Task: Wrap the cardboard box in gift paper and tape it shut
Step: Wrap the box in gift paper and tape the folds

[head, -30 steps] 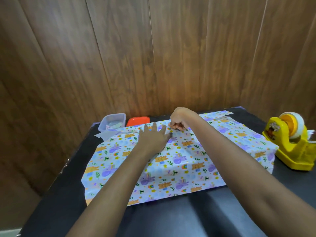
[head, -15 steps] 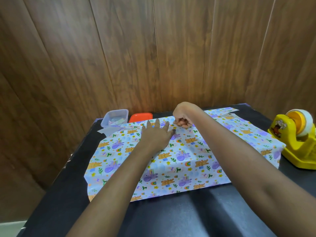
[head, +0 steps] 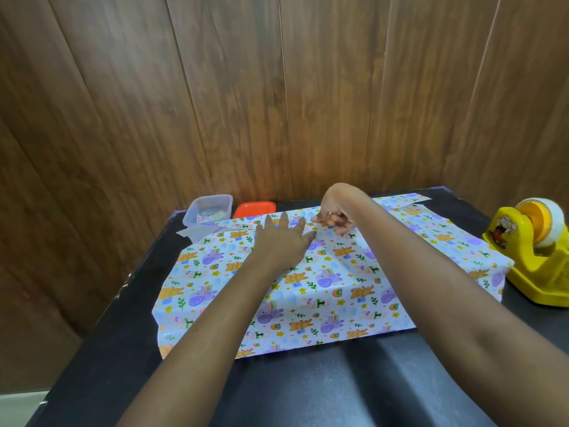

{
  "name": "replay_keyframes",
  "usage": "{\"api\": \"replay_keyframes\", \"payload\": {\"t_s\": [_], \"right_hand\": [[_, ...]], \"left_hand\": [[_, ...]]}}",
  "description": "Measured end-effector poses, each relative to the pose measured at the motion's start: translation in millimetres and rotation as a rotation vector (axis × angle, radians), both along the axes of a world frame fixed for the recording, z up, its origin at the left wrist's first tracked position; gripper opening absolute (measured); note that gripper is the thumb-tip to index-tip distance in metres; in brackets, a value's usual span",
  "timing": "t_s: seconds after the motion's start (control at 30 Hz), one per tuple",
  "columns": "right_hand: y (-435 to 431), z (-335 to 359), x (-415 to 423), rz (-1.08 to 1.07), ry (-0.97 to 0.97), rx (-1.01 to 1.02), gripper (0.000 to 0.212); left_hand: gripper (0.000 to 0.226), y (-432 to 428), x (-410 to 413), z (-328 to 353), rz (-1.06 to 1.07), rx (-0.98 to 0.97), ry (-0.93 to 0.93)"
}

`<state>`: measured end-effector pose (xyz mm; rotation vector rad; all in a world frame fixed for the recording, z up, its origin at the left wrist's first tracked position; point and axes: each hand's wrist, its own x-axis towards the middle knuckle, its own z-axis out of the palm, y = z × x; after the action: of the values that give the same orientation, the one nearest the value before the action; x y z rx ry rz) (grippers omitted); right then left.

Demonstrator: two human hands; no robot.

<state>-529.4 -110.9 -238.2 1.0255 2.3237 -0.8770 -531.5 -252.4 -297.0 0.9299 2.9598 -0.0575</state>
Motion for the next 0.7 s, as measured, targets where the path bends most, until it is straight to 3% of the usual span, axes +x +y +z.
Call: {"api": "replay_keyframes", "payload": {"t_s": [0.13,0.3,0.4,0.57,0.63,0.7], "right_hand": [[9.5,-1.7,10.6,0.003,-0.045,0.056,0.051],[21.8,-2.9,19.5,0.084,-0.048,-0.018,0.042],[28.1,-1.1,39.2,0.004,0.112,-0.236,0.019],[51.4,-15.5,90.3,-0.295,0.684,-0.512,0.024],[75.2,-24.5,114.4,-0.446,0.905,-0.382,0.024],[102.1,-35.4,139.9,-0.511,0.960,0.054,0.021]], "left_hand": [[0.060,-0.4,0.6,1.0,0.007,-0.003,-0.001],[0.059,-3.0,3.9,3.8,0.020,0.009,-0.044],[0.055,-1.7,8.6,11.3,0.030,0.012,-0.061],[0.049,14.5,12.7,20.4,0.042,-0.047,-0.032],[0.050,17.0,7.4,17.5,0.031,-0.040,-0.034],[0.055,14.3,3.9,17.9,0.030,0.001,-0.051]]}}
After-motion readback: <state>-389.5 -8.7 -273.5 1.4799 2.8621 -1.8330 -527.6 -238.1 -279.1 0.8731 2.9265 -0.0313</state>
